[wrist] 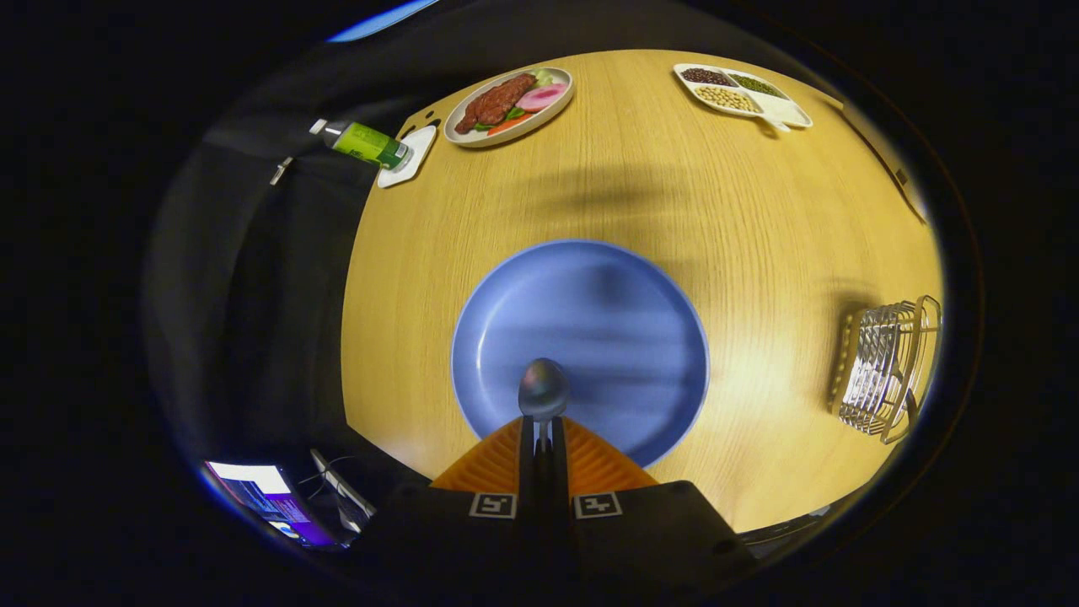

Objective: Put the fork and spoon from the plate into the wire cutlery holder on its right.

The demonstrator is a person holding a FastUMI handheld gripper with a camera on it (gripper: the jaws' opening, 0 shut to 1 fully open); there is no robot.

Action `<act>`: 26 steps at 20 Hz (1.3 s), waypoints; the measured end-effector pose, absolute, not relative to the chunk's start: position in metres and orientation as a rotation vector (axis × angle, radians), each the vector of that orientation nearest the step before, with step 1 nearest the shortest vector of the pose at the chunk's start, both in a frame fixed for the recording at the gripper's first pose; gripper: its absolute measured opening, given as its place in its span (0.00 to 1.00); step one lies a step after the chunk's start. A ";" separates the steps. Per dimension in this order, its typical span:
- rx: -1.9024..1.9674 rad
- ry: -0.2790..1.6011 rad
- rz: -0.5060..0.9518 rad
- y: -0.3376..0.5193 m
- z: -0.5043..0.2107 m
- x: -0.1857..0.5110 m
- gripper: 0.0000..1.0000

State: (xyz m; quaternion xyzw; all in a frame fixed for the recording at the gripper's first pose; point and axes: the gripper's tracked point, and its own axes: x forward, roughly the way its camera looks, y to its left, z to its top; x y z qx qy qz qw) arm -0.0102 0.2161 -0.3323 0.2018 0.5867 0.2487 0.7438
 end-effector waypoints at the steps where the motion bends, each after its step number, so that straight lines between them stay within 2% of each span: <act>1: 0.462 1.275 0.544 0.211 -0.327 -0.008 0.10; 6: 0.611 1.213 0.535 0.177 -0.285 0.005 0.10; 12: 0.683 1.117 0.448 0.083 -0.250 0.027 0.10; 19: 0.636 1.122 0.331 -0.022 -0.259 0.028 0.10; 26: 0.499 1.211 0.313 -0.051 -0.288 0.013 0.10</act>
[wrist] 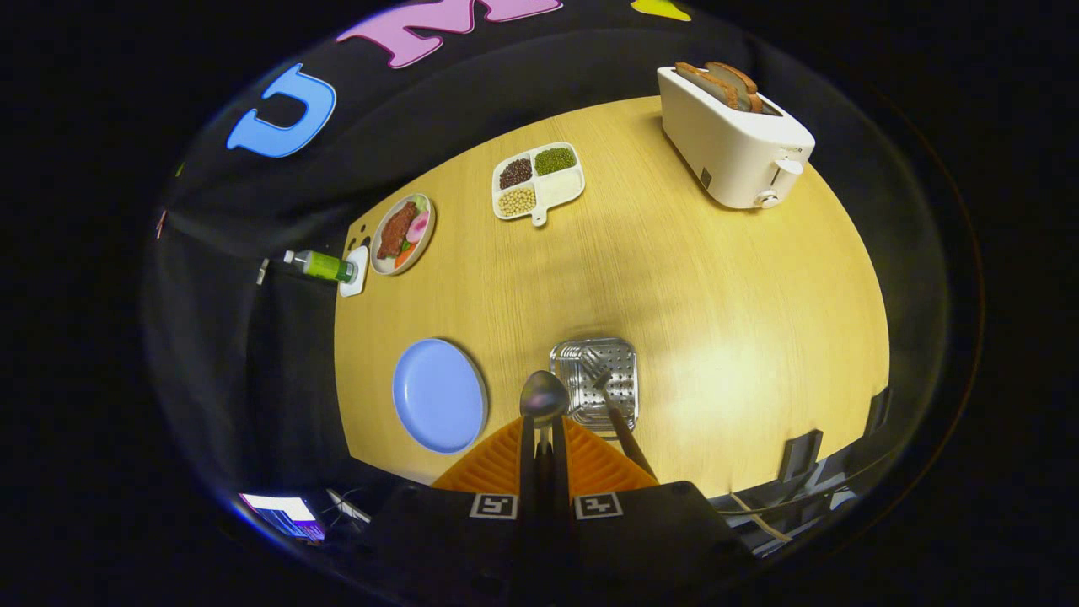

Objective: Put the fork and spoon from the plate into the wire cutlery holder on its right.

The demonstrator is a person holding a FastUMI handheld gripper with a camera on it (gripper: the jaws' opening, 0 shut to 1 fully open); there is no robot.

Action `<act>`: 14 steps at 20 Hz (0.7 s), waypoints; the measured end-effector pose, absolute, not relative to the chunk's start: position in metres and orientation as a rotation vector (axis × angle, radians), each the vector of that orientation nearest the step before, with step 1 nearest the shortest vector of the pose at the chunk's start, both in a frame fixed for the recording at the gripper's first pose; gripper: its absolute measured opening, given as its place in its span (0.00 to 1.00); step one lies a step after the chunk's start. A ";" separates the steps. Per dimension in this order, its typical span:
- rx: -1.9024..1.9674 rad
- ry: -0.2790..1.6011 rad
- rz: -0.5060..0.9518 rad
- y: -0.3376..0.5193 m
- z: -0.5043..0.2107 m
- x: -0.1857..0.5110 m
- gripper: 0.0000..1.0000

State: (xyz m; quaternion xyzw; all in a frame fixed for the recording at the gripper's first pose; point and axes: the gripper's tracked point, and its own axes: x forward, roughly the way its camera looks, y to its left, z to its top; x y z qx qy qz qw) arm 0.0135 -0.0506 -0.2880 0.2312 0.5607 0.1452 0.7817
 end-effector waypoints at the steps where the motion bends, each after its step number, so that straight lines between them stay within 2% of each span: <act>1: 0.476 1.222 0.312 -0.052 -0.295 0.015 0.10; 3: 0.477 1.228 0.312 -0.050 -0.302 0.023 0.06; 14: 0.512 1.224 0.328 -0.043 -0.327 0.036 0.06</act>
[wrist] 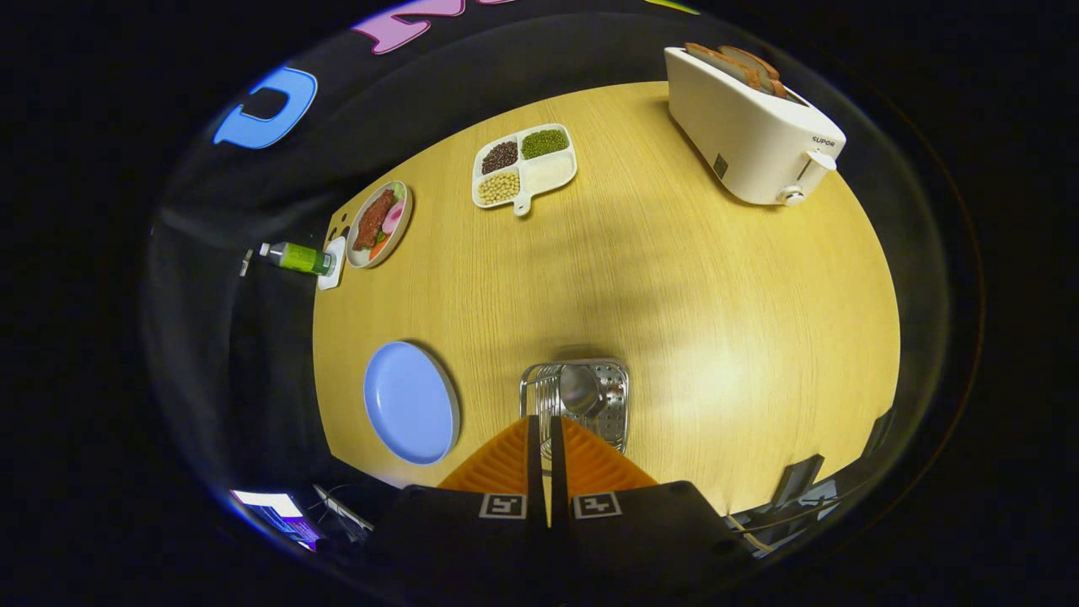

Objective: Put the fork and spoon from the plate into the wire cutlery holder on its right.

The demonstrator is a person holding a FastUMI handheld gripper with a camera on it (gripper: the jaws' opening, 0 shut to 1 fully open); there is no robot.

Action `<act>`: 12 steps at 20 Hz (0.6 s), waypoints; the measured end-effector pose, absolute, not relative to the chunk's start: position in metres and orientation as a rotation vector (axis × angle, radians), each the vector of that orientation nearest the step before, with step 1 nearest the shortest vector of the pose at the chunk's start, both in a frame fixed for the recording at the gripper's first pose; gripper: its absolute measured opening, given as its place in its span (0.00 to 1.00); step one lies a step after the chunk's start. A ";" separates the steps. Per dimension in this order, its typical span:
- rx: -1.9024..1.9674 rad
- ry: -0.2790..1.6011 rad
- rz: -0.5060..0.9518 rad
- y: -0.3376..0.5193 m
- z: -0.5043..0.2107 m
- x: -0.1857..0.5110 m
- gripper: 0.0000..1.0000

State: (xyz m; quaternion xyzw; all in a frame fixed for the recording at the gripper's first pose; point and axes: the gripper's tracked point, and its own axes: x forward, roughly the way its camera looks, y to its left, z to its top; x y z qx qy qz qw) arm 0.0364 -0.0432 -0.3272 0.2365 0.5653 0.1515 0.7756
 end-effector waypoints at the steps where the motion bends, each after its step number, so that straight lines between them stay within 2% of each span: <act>1: 0.514 1.220 0.333 -0.042 -0.329 0.035 0.07; 5: 0.509 1.161 0.344 -0.040 -0.322 0.032 0.23; 8: 0.518 1.093 0.354 -0.043 -0.309 0.031 0.47; 9: 0.517 1.069 0.358 -0.046 -0.303 0.029 0.66; 10: 0.513 1.038 0.362 -0.047 -0.297 0.029 0.75; 12: 0.481 0.967 0.357 -0.057 -0.286 0.030 0.86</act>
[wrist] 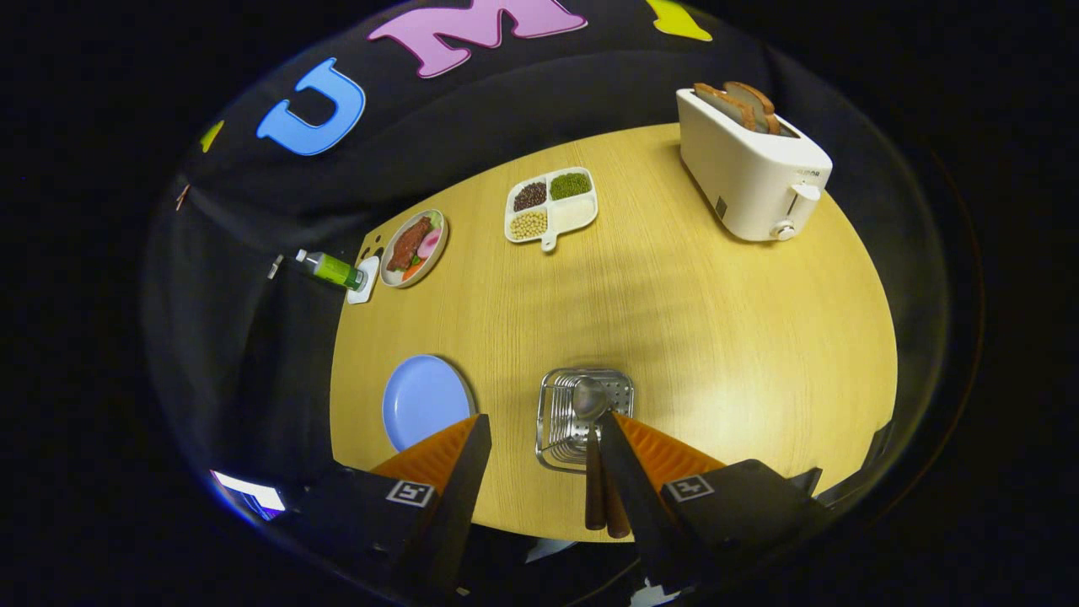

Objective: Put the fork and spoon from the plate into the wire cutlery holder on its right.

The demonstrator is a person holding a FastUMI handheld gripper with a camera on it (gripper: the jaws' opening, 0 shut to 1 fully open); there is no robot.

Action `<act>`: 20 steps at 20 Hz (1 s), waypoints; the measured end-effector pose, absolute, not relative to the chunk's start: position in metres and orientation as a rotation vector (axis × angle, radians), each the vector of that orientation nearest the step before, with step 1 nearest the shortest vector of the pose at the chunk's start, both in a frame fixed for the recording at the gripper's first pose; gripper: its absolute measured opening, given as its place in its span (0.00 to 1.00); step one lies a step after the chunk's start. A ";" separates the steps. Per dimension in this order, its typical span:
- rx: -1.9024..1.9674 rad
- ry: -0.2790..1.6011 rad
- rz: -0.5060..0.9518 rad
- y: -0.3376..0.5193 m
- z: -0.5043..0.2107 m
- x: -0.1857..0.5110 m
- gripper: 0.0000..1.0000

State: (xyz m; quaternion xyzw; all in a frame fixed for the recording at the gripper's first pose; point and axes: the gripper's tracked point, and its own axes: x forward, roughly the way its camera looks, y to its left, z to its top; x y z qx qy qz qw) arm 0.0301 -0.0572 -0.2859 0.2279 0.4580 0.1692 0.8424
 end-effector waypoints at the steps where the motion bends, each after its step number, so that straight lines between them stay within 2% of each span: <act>1: 0.457 0.922 0.353 -0.064 -0.278 0.032 0.92; 2: 0.439 0.888 0.355 -0.069 -0.271 0.032 0.97; 5: 0.392 0.777 0.372 -0.076 -0.245 0.033 1.00; 20: 0.213 0.281 0.433 -0.085 -0.127 0.003 0.99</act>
